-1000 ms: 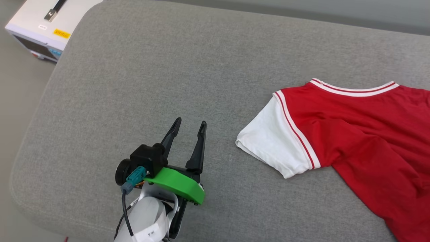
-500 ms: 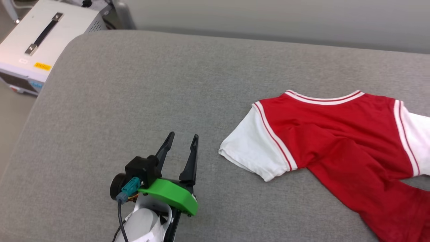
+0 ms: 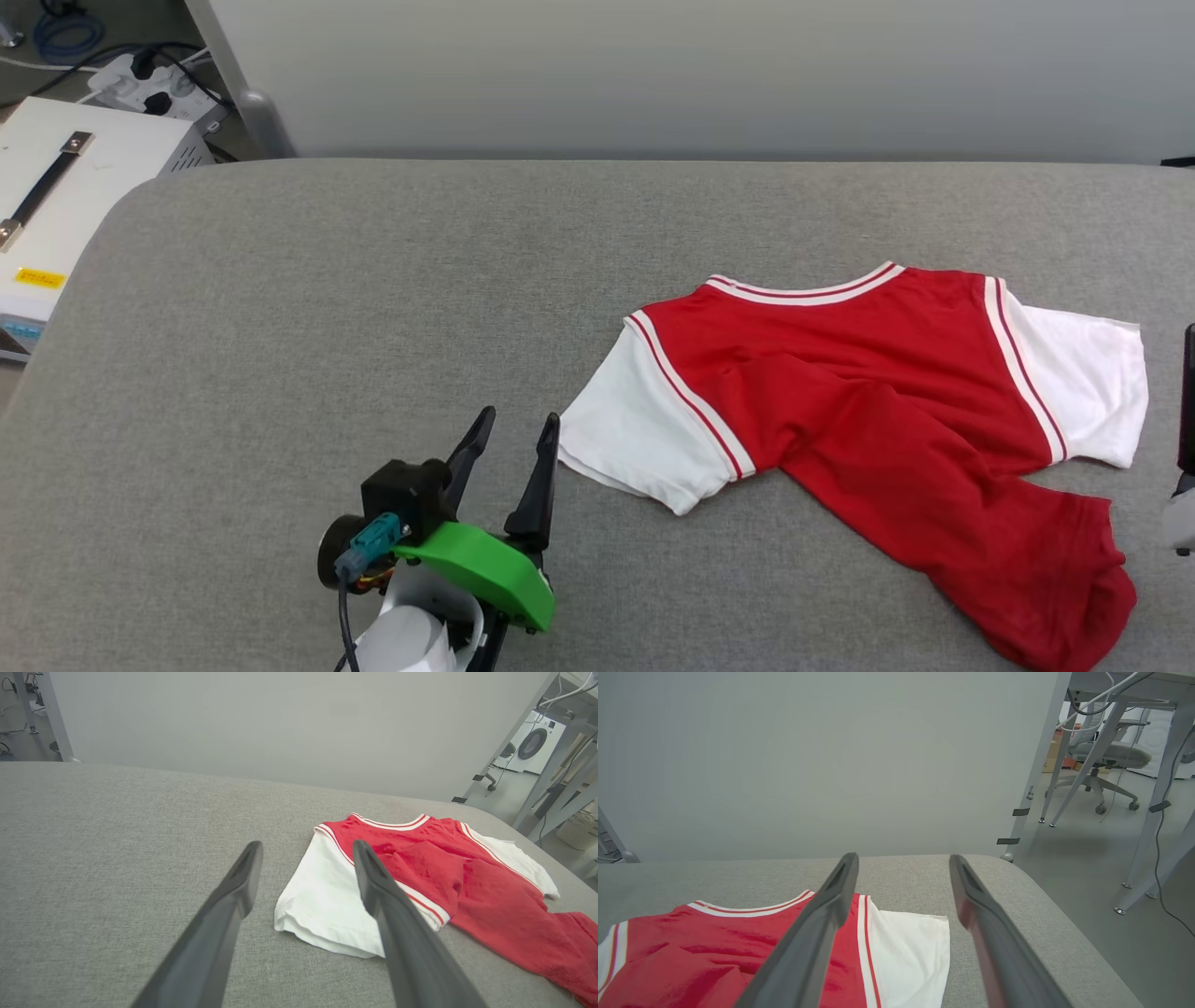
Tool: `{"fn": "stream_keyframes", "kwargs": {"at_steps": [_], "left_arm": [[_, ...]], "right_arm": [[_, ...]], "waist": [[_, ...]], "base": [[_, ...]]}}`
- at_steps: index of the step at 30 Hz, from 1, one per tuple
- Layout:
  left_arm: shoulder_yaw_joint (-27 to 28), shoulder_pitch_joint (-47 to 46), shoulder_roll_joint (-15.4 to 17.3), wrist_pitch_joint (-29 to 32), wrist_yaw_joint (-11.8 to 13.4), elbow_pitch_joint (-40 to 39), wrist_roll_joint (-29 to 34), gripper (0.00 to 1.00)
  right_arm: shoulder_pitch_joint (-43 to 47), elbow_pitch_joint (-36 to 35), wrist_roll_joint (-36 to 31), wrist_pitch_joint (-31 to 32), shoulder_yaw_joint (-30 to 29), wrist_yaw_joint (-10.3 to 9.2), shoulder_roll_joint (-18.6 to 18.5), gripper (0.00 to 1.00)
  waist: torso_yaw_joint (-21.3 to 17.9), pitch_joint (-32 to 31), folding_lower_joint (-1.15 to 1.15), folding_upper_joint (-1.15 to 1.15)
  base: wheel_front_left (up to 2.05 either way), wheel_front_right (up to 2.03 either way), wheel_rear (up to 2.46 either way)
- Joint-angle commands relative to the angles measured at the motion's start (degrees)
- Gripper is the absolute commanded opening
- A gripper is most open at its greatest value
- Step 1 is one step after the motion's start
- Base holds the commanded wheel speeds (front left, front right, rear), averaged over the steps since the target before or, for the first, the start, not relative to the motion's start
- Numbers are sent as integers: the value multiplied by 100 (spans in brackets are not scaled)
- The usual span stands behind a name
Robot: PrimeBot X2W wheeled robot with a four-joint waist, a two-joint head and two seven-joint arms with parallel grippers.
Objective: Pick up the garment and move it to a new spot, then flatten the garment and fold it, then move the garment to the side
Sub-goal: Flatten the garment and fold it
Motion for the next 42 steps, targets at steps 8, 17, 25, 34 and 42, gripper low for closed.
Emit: {"fn": "stream_keyframes", "kwargs": {"at_steps": [8, 17, 25, 34, 42], "left_arm": [[-36, -189, 125, 743, 187, -132, 48, 100], [-316, -506, 438, 3046, 780, -513, 442, 100], [-192, -603, 758, 3906, 1127, -738, 592, 100], [-165, -678, 931, 4100, 1137, -452, 576, 100], [-230, -537, 944, 4268, 1038, -141, 416, 0]], "right_arm": [[511, -1108, -285, -222, 25, -5, 661, 100], [530, -1479, -305, -183, 166, -5, 806, 100], [445, -1448, -327, -311, 308, -5, 874, 100], [372, -1354, -340, -417, 428, -5, 911, 100], [376, -1320, -394, -412, 432, -5, 905, 100]], "waist": [[-397, 271, 0, 0], [-682, 582, 0, 0], [-996, 848, 0, 0], [-1189, 1047, 0, 0], [-1184, 1011, 0, 0]], "base": [[0, 0, 0], [0, 0, 0], [0, 0, 0], [0, 0, 0], [0, 0, 0]]}}
